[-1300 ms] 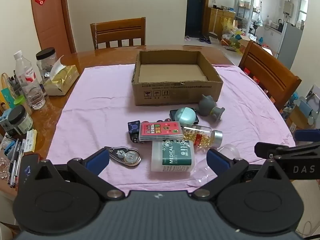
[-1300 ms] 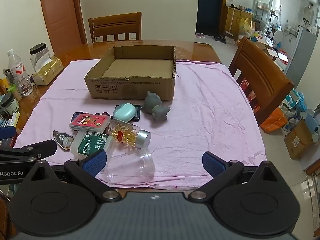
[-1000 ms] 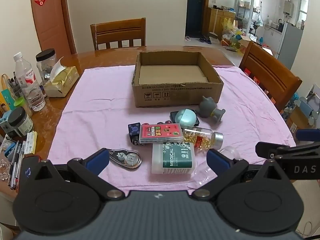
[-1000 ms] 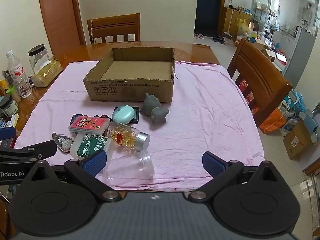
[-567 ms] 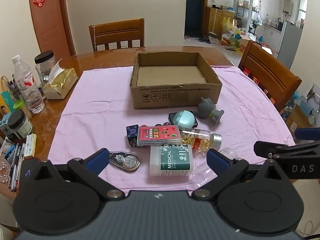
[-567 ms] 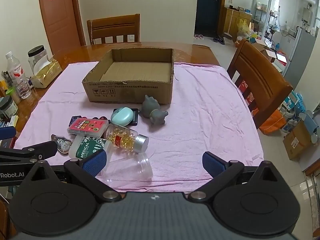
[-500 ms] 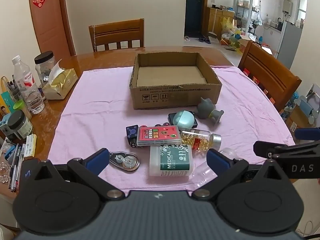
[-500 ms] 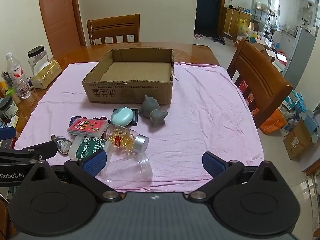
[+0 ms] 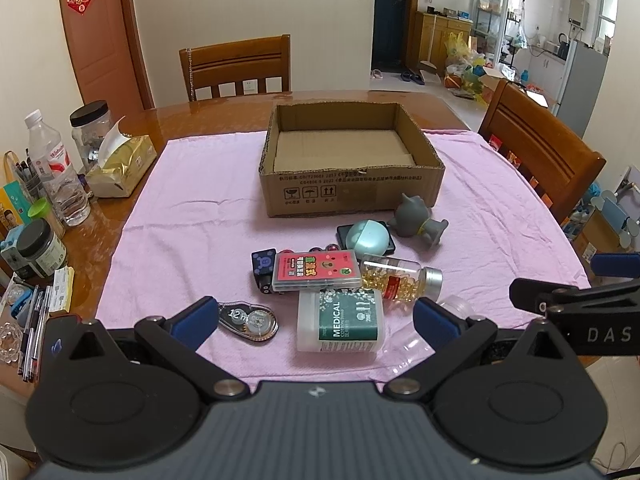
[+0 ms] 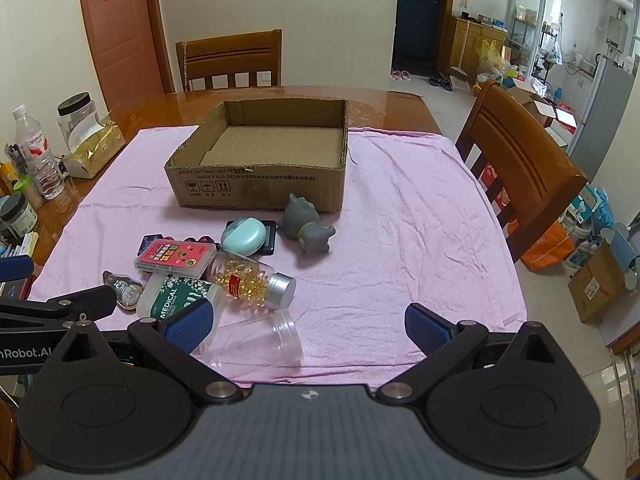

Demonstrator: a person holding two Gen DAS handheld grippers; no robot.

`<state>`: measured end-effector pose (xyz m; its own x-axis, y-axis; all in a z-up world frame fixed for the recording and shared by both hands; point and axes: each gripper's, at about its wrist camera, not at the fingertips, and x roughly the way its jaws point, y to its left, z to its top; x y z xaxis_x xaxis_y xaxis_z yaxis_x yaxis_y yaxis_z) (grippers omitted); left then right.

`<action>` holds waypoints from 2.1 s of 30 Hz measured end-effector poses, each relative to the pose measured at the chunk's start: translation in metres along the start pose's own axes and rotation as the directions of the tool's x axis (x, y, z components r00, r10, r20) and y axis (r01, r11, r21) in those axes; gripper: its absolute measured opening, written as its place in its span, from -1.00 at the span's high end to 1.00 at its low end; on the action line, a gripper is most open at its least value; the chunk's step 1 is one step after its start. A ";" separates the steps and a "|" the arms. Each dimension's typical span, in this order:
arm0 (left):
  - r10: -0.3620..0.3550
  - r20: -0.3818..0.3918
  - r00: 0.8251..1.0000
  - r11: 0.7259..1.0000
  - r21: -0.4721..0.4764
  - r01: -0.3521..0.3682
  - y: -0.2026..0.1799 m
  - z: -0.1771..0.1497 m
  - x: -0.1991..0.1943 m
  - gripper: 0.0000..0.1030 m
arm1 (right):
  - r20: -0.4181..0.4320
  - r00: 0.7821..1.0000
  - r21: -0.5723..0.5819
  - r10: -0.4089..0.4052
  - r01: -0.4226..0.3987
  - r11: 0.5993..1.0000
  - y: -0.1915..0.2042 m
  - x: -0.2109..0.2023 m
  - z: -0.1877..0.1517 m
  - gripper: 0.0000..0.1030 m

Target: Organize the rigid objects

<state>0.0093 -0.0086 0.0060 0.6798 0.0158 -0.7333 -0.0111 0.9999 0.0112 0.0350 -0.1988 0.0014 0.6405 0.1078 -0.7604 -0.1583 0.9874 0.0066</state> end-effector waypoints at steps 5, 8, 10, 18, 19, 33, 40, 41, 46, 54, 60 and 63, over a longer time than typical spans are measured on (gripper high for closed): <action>0.004 0.003 1.000 1.000 0.002 -0.004 -0.002 0.000 0.000 -0.98 | 0.002 1.000 -0.002 0.002 -0.002 1.000 -0.001 0.000 0.001 -1.00; 0.012 0.002 1.000 1.000 0.002 -0.012 -0.004 0.001 0.001 -0.98 | 0.002 1.000 -0.004 0.006 -0.006 1.000 -0.002 -0.001 0.001 -1.00; 0.016 -0.001 1.000 1.000 0.002 -0.016 -0.004 0.001 0.000 -0.98 | 0.002 1.000 -0.007 0.008 -0.008 1.000 -0.003 0.000 0.001 -1.00; 0.013 -0.007 1.000 1.000 -0.006 -0.013 -0.005 0.002 -0.002 -0.98 | 0.009 1.000 -0.015 0.018 -0.018 1.000 -0.004 -0.002 0.003 -1.00; 0.014 -0.008 1.000 1.000 -0.007 -0.014 -0.006 0.002 -0.002 -0.98 | 0.011 1.000 -0.018 0.017 -0.017 1.000 -0.005 -0.002 0.003 -1.00; 0.044 0.038 0.998 0.999 0.022 -0.045 -0.014 0.004 -0.013 -0.98 | 0.034 0.998 -0.035 0.046 -0.045 0.998 -0.011 -0.010 0.004 -1.00; 0.032 0.046 0.998 0.999 0.036 -0.033 -0.013 0.005 -0.013 -0.98 | 0.058 0.994 -0.057 0.088 -0.085 0.995 -0.010 -0.015 0.006 -1.00; 0.027 0.050 0.998 0.999 0.038 -0.029 -0.013 0.005 -0.013 -0.98 | 0.062 0.993 -0.057 0.099 -0.096 0.994 -0.010 -0.015 0.006 -1.00; -0.003 0.057 0.998 0.999 0.043 0.000 -0.007 0.002 -0.006 -0.98 | 0.075 0.989 -0.068 0.130 -0.125 0.990 -0.006 -0.009 0.004 -1.00; -0.059 0.056 0.997 0.997 0.055 0.056 0.008 -0.011 0.011 -0.98 | 0.088 0.983 -0.111 0.161 -0.151 0.982 0.004 0.003 -0.015 -1.00; -0.046 0.039 0.998 0.992 0.118 0.041 0.013 -0.022 0.024 -0.98 | 0.051 0.983 -0.121 0.175 -0.168 0.978 0.010 0.019 -0.033 -1.00; -0.042 0.028 0.999 0.991 0.128 0.038 0.017 -0.027 0.029 -0.98 | 0.029 0.985 -0.119 0.172 -0.167 0.979 0.011 0.028 -0.041 -1.00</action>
<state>0.0094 0.0090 -0.0334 0.7000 -0.0258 -0.7136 0.1084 0.9916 0.0704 0.0209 -0.1894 -0.0465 0.6254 0.2793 -0.7286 -0.3514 0.9345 0.0566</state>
